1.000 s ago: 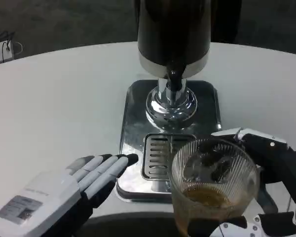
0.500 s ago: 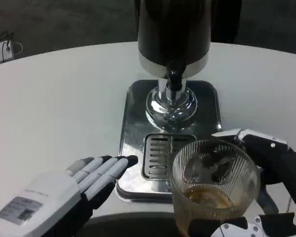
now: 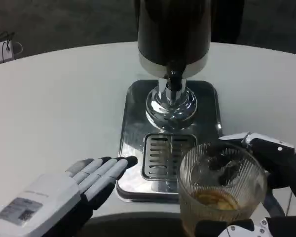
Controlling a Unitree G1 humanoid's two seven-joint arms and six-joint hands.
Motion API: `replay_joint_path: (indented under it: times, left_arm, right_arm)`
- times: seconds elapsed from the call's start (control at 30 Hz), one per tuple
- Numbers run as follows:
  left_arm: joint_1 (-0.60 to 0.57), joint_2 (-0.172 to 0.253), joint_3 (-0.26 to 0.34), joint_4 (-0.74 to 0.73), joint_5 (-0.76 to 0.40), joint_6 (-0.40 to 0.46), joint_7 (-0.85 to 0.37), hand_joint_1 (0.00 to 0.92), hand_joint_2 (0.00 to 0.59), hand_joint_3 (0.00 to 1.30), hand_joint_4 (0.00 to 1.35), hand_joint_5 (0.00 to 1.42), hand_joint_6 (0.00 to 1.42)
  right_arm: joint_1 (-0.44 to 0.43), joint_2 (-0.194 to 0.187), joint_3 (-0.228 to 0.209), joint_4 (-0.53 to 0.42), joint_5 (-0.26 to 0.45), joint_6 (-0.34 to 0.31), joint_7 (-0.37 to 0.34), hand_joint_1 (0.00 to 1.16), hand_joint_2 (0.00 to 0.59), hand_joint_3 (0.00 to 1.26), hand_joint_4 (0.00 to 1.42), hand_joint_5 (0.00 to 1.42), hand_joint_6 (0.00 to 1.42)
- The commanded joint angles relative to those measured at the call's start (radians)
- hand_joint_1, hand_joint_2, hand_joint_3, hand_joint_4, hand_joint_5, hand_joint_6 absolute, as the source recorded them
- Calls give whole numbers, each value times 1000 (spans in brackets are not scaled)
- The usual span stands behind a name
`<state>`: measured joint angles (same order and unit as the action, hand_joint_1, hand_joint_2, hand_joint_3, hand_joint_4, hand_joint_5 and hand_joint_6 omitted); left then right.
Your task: Grasp the cup under the faucet to collect the drink, then remove the cup.
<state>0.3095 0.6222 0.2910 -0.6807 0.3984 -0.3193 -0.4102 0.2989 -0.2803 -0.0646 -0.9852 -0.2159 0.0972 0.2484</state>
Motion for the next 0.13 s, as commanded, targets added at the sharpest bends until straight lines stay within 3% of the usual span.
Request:
replay_joint_path:
  times: [0.03,0.13]
  left_arm:
    - [8,0,-5,-10,-10,11,-18,0,59,0,0,0,0]
    - [6,1,-4,-11,-12,13,-19,0,59,0,0,0,0]
  right_arm:
    - [-6,8,-8,-23,24,-37,-6,972,132,1061,1224,1356,1424]
    - [-12,7,-9,-20,27,-36,-5,972,132,1061,1224,1356,1424]
